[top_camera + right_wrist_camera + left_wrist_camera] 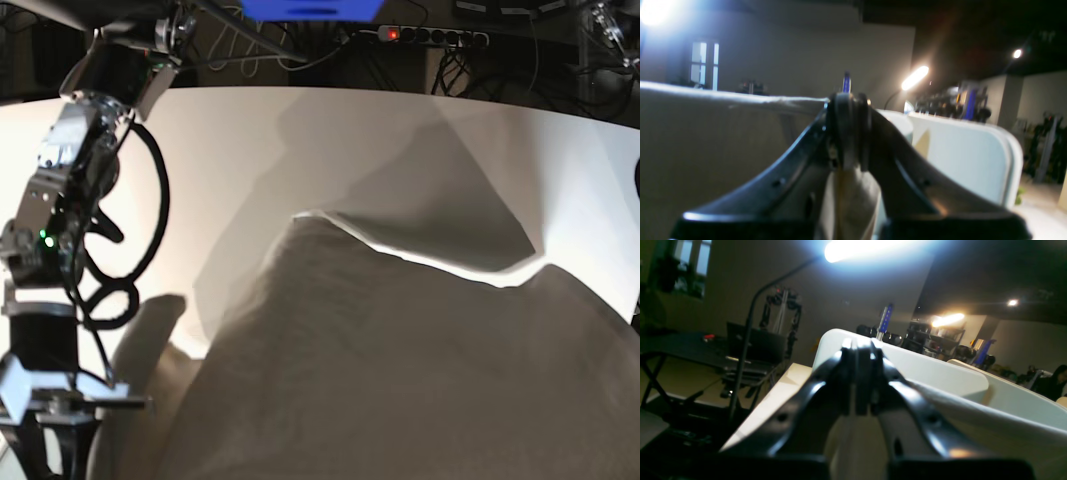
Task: Layout the t-shirt on the table in an organized manner, then fold the t-shirt properly
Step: 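Lift the shirt high with both grippers and shake it out, then lower the held shirt onto the table with both grippers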
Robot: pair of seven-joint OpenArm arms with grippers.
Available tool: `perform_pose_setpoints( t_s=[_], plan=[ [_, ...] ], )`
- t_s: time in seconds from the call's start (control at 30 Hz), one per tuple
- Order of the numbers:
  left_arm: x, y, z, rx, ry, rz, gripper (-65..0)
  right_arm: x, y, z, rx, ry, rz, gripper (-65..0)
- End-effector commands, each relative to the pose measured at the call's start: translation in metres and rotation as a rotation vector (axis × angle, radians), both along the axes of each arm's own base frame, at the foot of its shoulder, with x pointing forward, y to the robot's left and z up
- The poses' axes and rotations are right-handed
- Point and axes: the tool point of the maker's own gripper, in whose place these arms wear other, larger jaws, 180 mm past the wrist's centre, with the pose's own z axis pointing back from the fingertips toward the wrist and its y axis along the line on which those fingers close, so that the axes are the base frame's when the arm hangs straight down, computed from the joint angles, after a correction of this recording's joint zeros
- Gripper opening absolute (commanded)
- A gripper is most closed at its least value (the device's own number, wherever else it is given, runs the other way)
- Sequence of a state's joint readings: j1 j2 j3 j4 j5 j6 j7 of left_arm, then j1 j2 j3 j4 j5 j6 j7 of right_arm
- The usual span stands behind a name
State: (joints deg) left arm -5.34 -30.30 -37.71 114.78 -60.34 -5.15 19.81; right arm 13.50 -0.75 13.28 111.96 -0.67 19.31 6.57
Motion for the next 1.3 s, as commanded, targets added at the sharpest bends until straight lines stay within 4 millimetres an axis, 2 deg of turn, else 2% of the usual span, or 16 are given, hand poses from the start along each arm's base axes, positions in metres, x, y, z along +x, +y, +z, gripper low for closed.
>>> perform_pose_setpoints(
  t_s=[0.0, 0.17, 0.3, 0.37, 0.5, 0.73, 0.8, 0.9, 1.03, 1.13, 1.27],
  plan=[
    [-0.004, 0.004, 0.012, -0.005, -0.050, 0.016, -65.0, -0.001, -0.001, 0.018, 0.008, -0.066, 0.000, -65.0],
    [0.003, 0.009, -0.009, -0.036, 0.003, 0.024, -65.0, 0.036, -0.004, -0.002, 0.042, 0.012, 0.018, -65.0],
    [0.027, 0.023, -0.048, -0.097, 0.111, 0.026, -65.0, 0.072, -0.007, -0.027, 0.078, 0.102, 0.031, -65.0],
    [0.045, 0.030, -0.077, -0.142, 0.187, 0.025, -65.0, 0.089, -0.008, -0.043, 0.097, 0.154, 0.038, -65.0],
    [0.082, 0.039, -0.107, -0.209, 0.266, 0.021, -65.0, 0.124, -0.008, -0.078, 0.138, 0.269, 0.055, -65.0],
    [0.142, 0.045, -0.153, -0.208, 0.426, 0.059, -65.0, 0.166, -0.015, -0.121, 0.175, 0.421, 0.064, -65.0],
    [0.159, 0.037, -0.158, -0.219, 0.450, 0.046, -65.0, 0.176, -0.016, -0.124, 0.184, 0.443, 0.068, -65.0],
    [0.173, 0.037, -0.156, -0.217, 0.463, 0.054, -65.0, 0.188, -0.023, -0.124, 0.186, 0.465, 0.062, -65.0],
    [0.191, 0.036, -0.132, -0.190, 0.437, 0.064, -65.0, 0.203, -0.036, -0.109, 0.189, 0.463, 0.050, -65.0],
    [0.201, 0.026, -0.126, -0.161, 0.446, 0.047, -65.0, 0.211, -0.036, -0.096, 0.193, 0.453, 0.054, -65.0],
    [0.217, 0.023, -0.128, -0.167, 0.476, 0.041, -64.9, 0.221, -0.041, -0.106, 0.208, 0.501, 0.053, -65.0]
  ],
)
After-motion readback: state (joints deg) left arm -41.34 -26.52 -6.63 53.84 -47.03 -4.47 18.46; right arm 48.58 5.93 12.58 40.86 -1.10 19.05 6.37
